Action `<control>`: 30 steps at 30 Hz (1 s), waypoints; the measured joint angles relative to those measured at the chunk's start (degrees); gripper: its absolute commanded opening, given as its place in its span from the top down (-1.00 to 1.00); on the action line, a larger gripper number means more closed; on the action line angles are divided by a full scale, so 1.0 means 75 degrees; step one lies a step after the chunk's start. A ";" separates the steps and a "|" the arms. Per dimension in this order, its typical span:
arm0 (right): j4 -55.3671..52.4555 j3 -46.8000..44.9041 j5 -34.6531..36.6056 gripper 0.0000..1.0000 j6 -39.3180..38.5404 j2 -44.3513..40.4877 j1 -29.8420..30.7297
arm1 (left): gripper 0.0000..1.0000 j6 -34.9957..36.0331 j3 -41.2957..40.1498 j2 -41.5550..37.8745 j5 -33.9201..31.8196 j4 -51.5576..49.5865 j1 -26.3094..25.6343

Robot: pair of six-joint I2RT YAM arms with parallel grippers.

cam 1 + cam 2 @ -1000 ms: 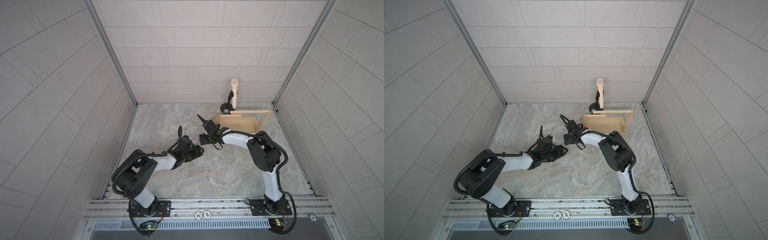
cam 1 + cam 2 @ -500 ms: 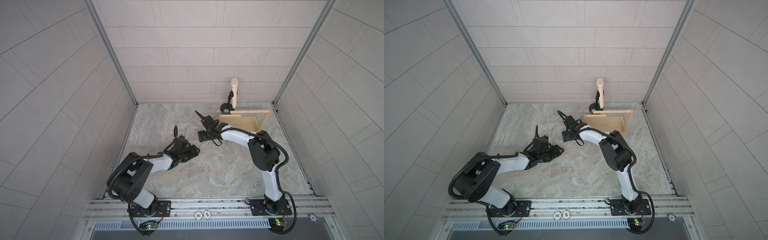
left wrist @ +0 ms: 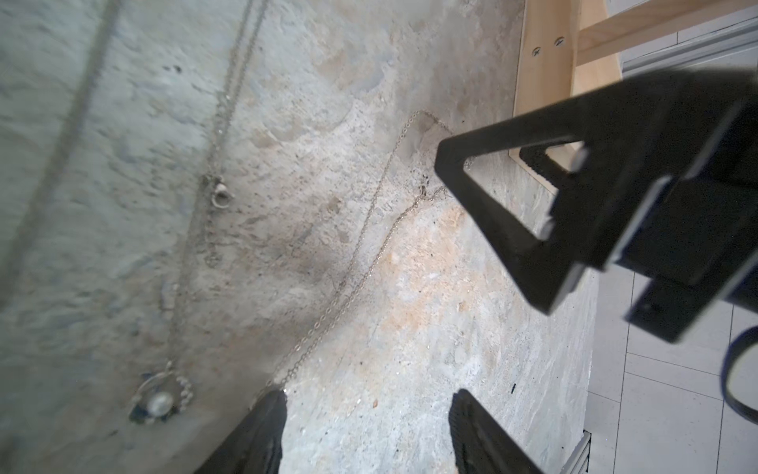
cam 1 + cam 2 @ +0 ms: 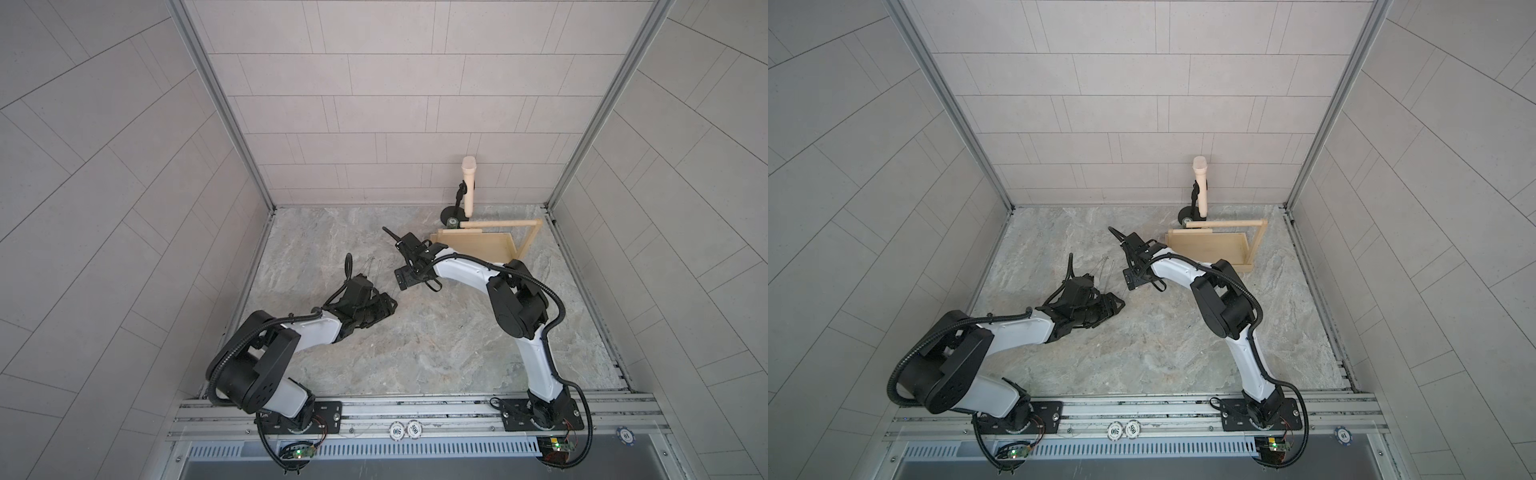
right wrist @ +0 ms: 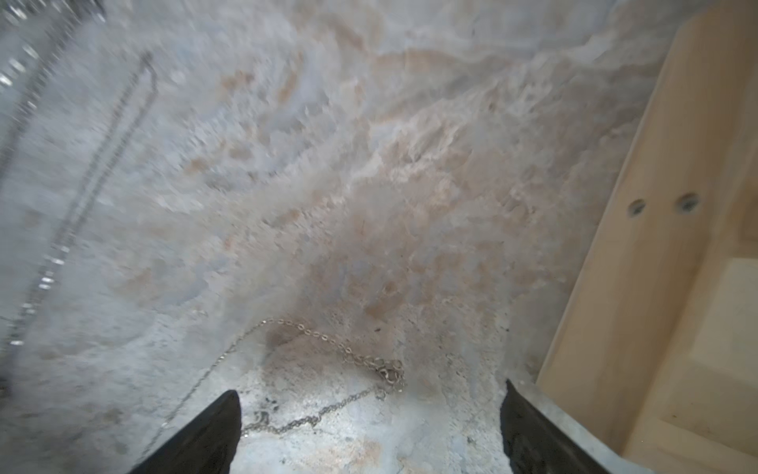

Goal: Take the necklace off the jewelry display stand
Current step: Place the necklace at the center of the board.

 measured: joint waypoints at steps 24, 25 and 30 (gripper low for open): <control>-0.1355 0.2891 0.1749 -0.99 -0.0428 0.1719 0.0003 | -0.39 -0.0268 -0.0469 -0.0443 0.0000 0.0119 0.0000; -0.1390 0.3005 0.1757 -0.99 -0.0458 0.1781 -0.0006 | -0.39 -0.0289 -0.0469 -0.0443 0.0000 0.0122 0.0000; -0.1609 0.3724 0.1789 -0.99 -0.0615 0.2171 -0.0020 | -0.39 -0.0347 -0.0466 -0.0443 0.0000 0.0128 0.0000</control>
